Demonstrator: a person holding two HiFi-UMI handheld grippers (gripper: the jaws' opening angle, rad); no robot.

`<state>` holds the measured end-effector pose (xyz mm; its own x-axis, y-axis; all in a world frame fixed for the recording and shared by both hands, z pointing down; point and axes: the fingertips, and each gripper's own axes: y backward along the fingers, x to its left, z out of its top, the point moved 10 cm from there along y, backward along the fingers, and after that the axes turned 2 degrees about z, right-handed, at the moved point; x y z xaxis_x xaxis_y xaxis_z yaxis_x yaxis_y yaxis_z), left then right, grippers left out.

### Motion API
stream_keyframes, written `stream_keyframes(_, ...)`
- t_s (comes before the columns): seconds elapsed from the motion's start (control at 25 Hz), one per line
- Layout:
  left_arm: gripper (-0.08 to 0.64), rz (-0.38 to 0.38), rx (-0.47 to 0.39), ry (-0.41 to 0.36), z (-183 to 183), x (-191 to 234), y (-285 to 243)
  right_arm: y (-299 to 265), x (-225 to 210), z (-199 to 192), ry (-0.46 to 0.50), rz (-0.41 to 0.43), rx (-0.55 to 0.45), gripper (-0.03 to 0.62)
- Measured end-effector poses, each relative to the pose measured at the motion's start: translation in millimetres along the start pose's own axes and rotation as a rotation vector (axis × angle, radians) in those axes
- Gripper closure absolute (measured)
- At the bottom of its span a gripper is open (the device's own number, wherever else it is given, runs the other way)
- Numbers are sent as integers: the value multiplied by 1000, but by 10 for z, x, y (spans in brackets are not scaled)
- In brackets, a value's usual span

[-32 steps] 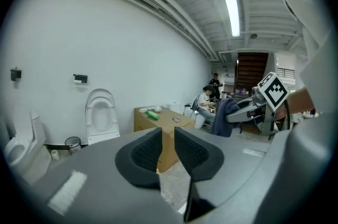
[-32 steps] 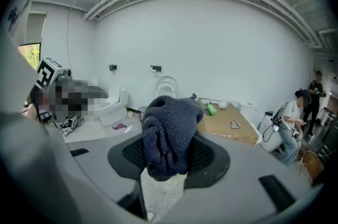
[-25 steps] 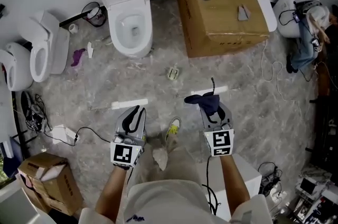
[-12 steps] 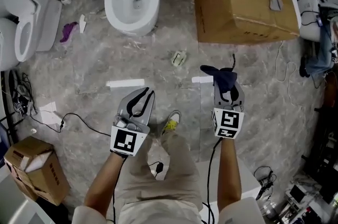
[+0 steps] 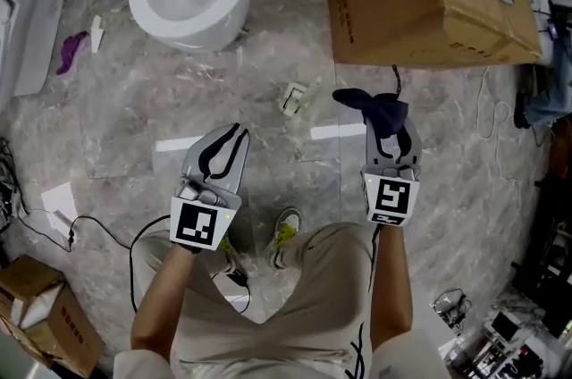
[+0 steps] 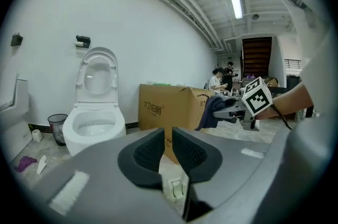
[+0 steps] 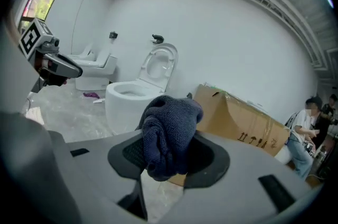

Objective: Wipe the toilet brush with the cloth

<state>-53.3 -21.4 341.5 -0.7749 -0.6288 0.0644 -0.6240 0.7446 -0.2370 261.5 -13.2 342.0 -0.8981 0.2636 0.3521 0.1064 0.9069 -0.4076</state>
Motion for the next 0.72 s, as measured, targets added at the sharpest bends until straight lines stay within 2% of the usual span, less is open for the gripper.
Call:
stream_keyframes(0.2, 523, -48, -23, -44, -704, 206, -384, -454, 92, -307, 110, -76, -99, 425)
stream_keyframes(0.36, 536, -93, -87, -101, -1042, 338, -695, -706, 188, -451, 261, -176, -182, 425)
stream_keyframes(0.44, 554, -111, -114, -140, -1171, 394, -853, -744, 235, -525, 305, -244, -206, 425)
stream_keyframes(0.52, 558, -113, -136, -156, -1299, 445, -1006, -776, 281, -605, 310, -287, -193, 425)
stream_keyframes(0.6, 558, -98, -140, -124, -1409, 482, -1137, -843, 315, -647, 341, -292, -148, 425)
stream_keyframes(0.72, 558, -99, -127, -118, -1490, 483, -1295, -951, 414, -677, 478, -308, -58, 426)
